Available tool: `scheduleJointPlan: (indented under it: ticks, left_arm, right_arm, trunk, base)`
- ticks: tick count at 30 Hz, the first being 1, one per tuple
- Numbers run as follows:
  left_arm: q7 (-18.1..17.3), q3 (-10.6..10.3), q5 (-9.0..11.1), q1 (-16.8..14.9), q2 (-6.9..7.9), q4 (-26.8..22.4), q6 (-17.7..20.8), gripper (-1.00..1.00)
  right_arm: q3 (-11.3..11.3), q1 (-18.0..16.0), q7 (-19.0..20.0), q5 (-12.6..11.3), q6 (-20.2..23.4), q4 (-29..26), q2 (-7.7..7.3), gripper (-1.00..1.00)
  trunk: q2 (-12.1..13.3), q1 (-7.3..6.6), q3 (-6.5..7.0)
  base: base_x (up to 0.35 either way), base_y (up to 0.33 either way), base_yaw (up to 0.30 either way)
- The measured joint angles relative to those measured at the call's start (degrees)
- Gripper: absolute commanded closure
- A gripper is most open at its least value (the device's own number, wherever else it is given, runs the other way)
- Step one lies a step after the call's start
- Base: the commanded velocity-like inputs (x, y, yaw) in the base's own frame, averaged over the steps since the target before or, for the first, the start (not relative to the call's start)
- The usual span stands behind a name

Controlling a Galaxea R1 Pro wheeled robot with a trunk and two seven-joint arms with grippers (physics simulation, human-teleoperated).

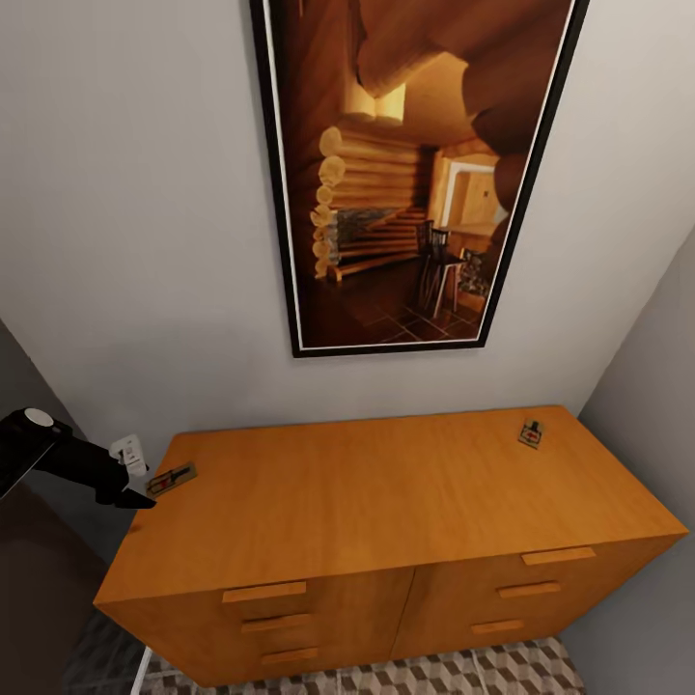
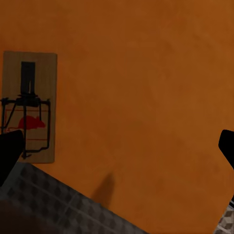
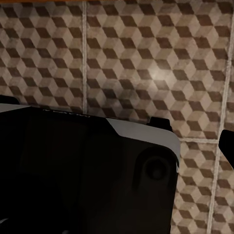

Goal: Take the four mousetraps from the cabinet in the bathroom and place them on the bathroom floor. Make sure all four end up on the same floor surface, and ensure that at least two of them are either under or directly next to the same bathroom sink.

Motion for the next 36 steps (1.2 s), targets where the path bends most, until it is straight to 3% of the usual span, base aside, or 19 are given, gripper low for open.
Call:
scheduleJointPlan:
  ticks: [36]
  left_arm:
    - [0.0, 0.7, 0.0, 0.0, -0.1, 0.1, -0.1, -1.0]
  right_arm:
    - [0.0, 0.0, 0.0, 0.0, 0.0, 0.0, 0.0, -1.0]
  trunk:
    - [0.0, 0.0, -0.03]
  base:
    - [0.015, 0.007, 0.0]
